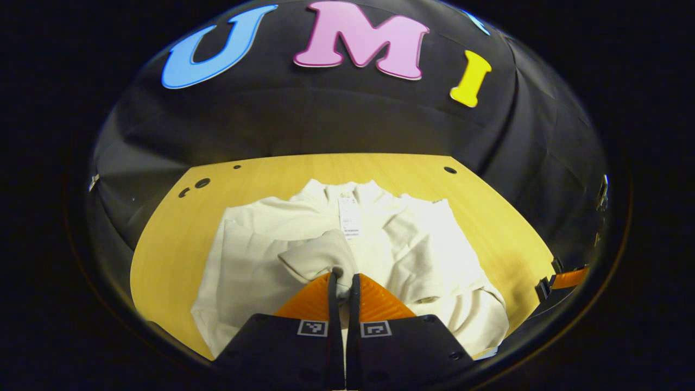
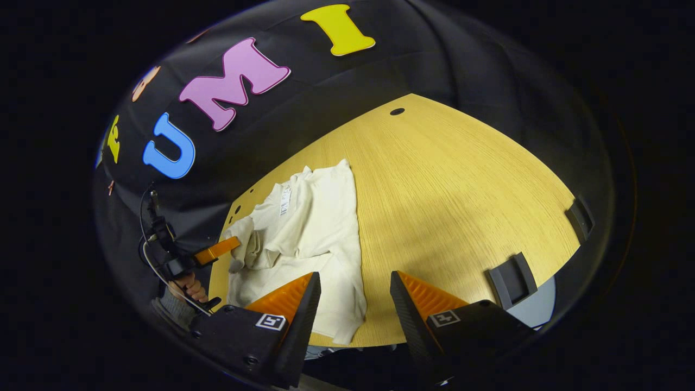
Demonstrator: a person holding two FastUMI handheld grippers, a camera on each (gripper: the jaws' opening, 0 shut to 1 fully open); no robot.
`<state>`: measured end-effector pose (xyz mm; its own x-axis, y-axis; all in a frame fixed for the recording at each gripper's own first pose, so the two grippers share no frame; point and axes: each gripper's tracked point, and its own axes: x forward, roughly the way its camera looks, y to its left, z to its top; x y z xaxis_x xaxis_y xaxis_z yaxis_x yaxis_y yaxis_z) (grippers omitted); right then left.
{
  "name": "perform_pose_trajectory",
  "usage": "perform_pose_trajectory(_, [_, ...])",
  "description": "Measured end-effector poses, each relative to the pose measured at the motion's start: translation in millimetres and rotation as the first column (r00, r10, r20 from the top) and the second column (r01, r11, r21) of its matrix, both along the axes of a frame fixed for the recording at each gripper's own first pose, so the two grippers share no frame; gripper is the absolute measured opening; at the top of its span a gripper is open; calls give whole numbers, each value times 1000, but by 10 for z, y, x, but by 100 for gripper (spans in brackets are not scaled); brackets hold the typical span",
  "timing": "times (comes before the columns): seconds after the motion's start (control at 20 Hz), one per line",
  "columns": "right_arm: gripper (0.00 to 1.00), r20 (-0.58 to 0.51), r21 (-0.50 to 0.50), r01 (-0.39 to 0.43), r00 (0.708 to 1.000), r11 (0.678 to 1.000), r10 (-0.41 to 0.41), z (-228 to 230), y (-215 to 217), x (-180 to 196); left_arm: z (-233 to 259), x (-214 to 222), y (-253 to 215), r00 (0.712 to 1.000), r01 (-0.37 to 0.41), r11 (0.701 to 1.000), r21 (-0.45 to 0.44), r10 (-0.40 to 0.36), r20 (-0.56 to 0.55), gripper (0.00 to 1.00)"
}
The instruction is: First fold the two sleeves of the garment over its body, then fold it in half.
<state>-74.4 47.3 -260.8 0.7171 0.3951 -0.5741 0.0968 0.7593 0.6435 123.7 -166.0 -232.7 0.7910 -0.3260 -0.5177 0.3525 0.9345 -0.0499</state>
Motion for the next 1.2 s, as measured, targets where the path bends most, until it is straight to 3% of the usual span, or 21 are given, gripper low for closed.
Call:
perform_pose_trajectory(0.1, [80,-6,5,8,1000,1000,-8,-23,-22,-23,-178,-4,-126,999,28,999,43,-27,-22,2])
perform_pose_trajectory(0.15, [80,-7,6,11,1000,1000,-11,-34,-29,-38,-256,2,-187,999,38,998,59,-37,-33,7])
perform_pose_trajectory(0.3, [80,-13,6,9,1000,1000,-9,-65,-38,-82,-499,10,-253,997,46,993,111,-38,-68,7])
perform_pose_trajectory(0.35, [80,-16,5,12,1000,1000,-12,-75,-41,-98,-572,9,-260,996,45,990,131,-34,-79,2])
perform_pose_trajectory(0.4, [80,-19,7,16,1000,1000,-16,-84,-47,-103,-627,22,-262,996,42,988,151,-29,-85,7])
perform_pose_trajectory(0.55, [80,-24,12,26,999,1000,-25,-80,-33,-106,-673,32,-294,997,39,985,171,-26,-75,9])
perform_pose_trajectory(0.7, [80,-28,11,28,999,1000,-28,-86,9,-120,-694,11,-314,996,55,983,173,-42,-81,23])
perform_pose_trajectory(0.95, [80,-31,4,21,999,1000,-21,-73,129,-154,-630,-50,-306,996,66,984,163,-54,-73,31])
perform_pose_trajectory(1.1, [80,-33,-2,8,999,1000,-8,-57,217,-180,-513,-139,-247,997,69,985,161,-62,-48,58])
perform_pose_trajectory(1.2, [80,-31,-9,-1,1000,1000,1,-48,283,-189,-399,-212,-163,998,69,986,152,-66,-26,67])
